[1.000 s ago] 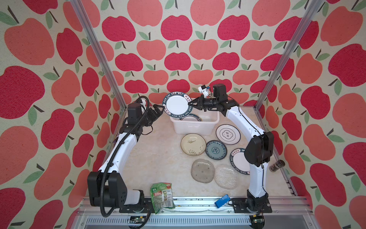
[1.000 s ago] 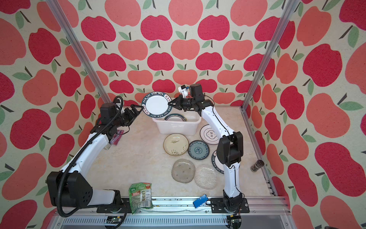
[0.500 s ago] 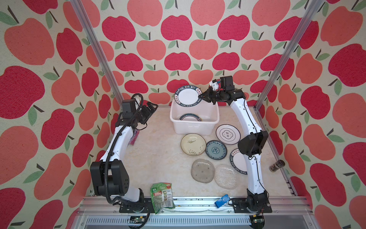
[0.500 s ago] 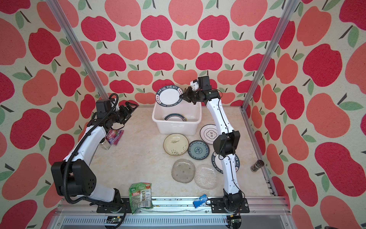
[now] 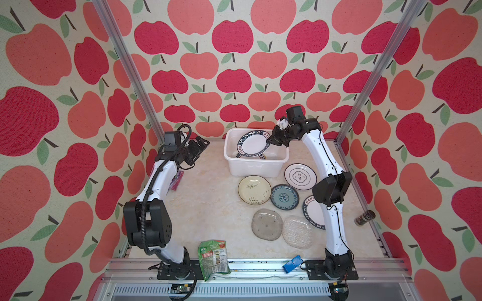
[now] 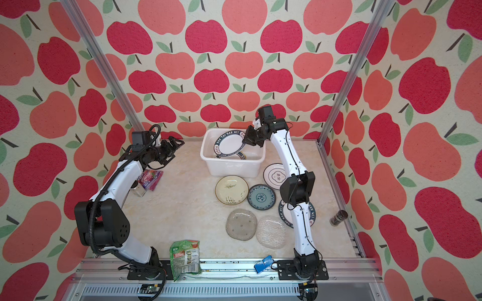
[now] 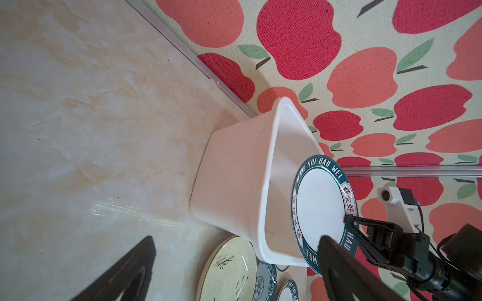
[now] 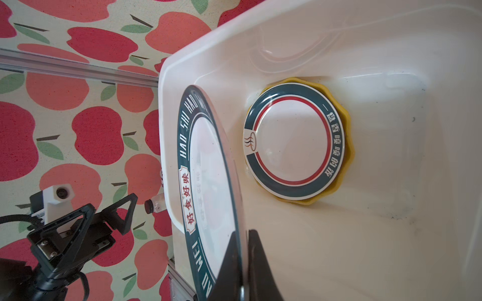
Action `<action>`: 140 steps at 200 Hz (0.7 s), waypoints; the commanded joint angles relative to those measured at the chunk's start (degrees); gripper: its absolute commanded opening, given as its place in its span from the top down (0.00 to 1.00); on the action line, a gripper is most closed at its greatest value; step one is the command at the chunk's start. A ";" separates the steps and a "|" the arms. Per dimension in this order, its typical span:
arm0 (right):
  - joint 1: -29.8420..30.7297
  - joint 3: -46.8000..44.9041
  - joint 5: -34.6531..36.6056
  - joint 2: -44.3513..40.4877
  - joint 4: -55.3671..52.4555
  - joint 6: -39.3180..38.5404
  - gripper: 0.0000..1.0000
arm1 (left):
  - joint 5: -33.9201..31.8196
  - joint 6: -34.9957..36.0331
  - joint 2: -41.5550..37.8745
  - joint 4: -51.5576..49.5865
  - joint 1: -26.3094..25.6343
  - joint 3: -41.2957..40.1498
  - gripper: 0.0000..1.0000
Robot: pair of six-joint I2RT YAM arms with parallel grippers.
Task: Place the plates into the plastic bin on the countertop
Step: Place the plate in the plastic bin.
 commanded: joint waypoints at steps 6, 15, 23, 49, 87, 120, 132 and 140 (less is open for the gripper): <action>0.39 3.59 2.28 3.98 -4.44 -2.19 1.00 | 0.94 0.87 1.12 -1.25 0.29 2.43 0.01; 0.38 4.38 2.26 5.15 -4.91 -2.26 1.00 | 0.56 0.55 0.96 -0.83 0.29 1.95 0.01; 0.41 5.08 2.52 6.07 -5.42 -2.03 1.00 | 0.21 0.06 0.91 -0.47 0.29 1.73 0.01; 0.32 5.83 5.76 7.74 -6.73 -0.46 1.00 | -0.19 -0.67 1.49 -0.17 0.02 1.86 0.01; -0.20 4.64 4.07 9.23 -2.15 1.88 1.00 | -0.39 -0.75 2.67 -0.54 0.02 2.68 0.01; 0.23 7.40 4.35 11.54 -5.44 2.46 0.95 | -0.18 0.12 4.26 -2.45 0.11 4.78 0.01; 0.35 6.99 4.31 11.49 -6.16 2.89 0.87 | -0.17 0.28 4.64 -2.90 0.21 5.05 0.01; 0.57 6.70 3.90 11.56 -6.17 2.97 0.85 | -0.09 0.26 4.92 -3.02 0.20 5.03 0.01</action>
